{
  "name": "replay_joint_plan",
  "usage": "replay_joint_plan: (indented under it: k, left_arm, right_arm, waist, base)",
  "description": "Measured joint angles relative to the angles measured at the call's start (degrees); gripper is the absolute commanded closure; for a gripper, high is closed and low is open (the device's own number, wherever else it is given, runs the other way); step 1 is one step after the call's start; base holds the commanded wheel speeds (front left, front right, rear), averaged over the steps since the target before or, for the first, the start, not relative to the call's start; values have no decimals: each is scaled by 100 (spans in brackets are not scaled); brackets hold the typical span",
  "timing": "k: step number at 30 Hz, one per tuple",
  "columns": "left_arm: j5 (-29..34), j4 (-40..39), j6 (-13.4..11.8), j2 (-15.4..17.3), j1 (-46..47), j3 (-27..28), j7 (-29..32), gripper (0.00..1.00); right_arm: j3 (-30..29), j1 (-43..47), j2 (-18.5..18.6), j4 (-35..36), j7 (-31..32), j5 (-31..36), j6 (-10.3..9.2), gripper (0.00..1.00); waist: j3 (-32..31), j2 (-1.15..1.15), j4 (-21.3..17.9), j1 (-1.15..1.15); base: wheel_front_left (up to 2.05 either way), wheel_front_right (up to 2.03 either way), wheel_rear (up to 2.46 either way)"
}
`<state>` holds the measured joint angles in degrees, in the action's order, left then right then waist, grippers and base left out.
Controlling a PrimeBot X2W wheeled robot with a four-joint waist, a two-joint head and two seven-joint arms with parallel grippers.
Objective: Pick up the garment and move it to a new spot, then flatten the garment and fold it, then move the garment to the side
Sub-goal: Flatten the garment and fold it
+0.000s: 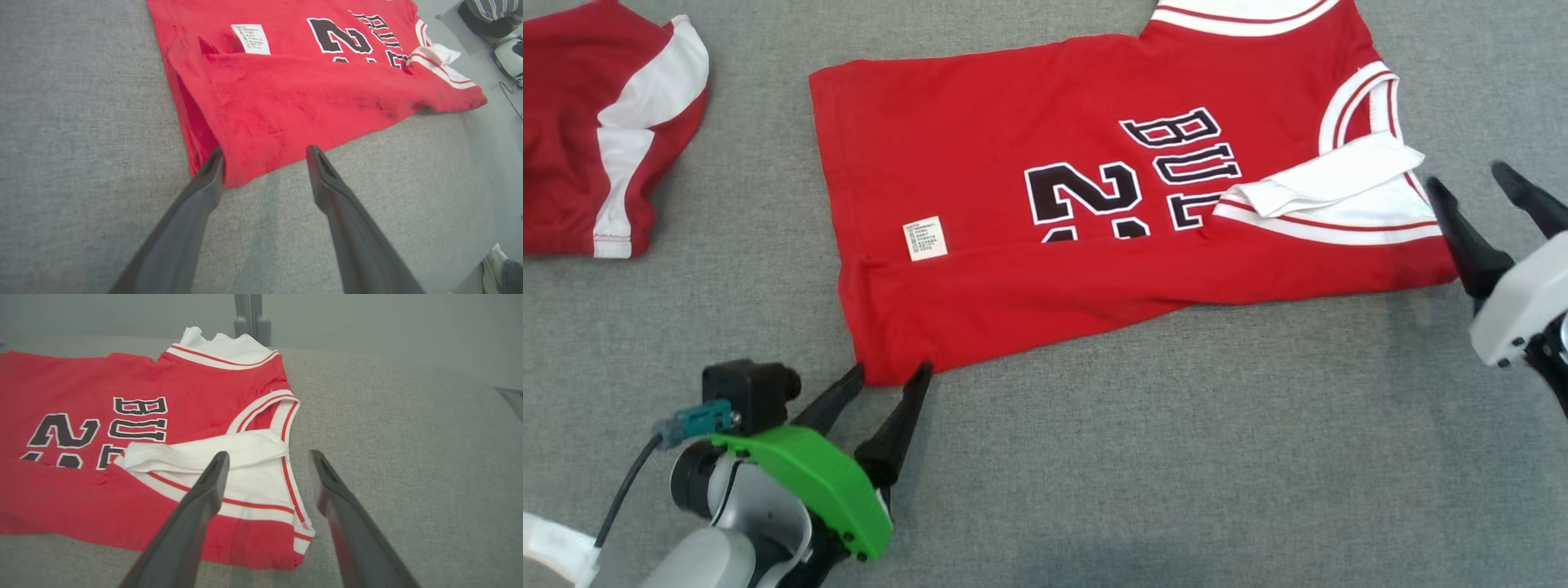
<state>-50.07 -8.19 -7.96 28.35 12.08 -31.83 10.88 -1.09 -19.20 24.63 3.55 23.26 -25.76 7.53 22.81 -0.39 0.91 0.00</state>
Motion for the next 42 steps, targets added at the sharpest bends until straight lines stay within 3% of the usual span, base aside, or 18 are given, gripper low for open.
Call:
replay_joint_plan:
  k: [6, 17, 18, 19, 20, 21, 25, 30, 36, 40, 42]
  left_arm:
    - [-125, -243, -164, 200, -127, 90, 250, 0]
    - [-274, 64, -33, 269, 186, 60, 561, 0]
    - [-335, 88, 4, 255, 200, 62, 571, 58]
    - [-381, 110, 71, 240, 219, 63, 587, 100]
    - [-392, 138, 126, 236, 247, 55, 611, 100]
    - [-427, 158, 192, 237, 273, 41, 642, 100]
    - [-614, 213, 379, 236, 302, -7, 792, 100]
    - [-1115, 66, 616, 586, 274, 92, 1268, 100]
    - [-1528, -361, 751, 1050, 107, 252, 1686, 100]
    - [-1603, -687, 745, 1263, -232, 356, 1655, 100]
    - [-1635, -704, 737, 1250, -512, 299, 1510, 100]
  right_arm:
    - [-194, 371, 157, 3, 495, 531, -4, 0]
    - [26, 300, -80, -377, 866, 493, -4, 0]
    - [47, 262, -77, -424, 921, 424, -5, 0]
    - [66, 229, -71, -465, 962, 336, -5, 41]
    - [59, 195, -71, -502, 998, 220, -7, 65]
    - [60, 157, -65, -526, 1023, 127, -5, 100]
    - [-49, 116, -42, -559, 1131, -157, 1, 100]
    - [-533, 286, 214, -213, 2030, -905, 1, 100]
    - [-1224, 765, 280, 311, 3097, -1358, 1, 100]
    - [-1670, 1346, 82, 847, 3555, -1456, 1, 100]
    - [-1789, 1776, -280, 1076, 3504, -1443, 0, 100]
  waist:
    - [145, 0, -66, 0]
    - [485, 0, -58, 0]
    - [490, 0, -44, 0]
    - [492, 0, -27, 0]
    - [488, 0, -11, 0]
    - [476, 0, 2, 0]
    - [404, 0, 46, 0]
    - [110, 0, 140, 0]
    - [-153, 0, 191, 0]
    - [-237, 0, 203, 0]
    - [-159, 0, 204, 0]
  base:
    - [0, 0, 0]
    - [0, 0, 0]
    - [0, 0, 0]
    - [0, 0, 0]
    - [0, 0, 0]
    - [0, 0, 0]
    - [0, 0, 0]
    - [0, 0, 0]
    - [0, 0, 0]
    - [0, 0, 0]
    - [0, 0, 0]
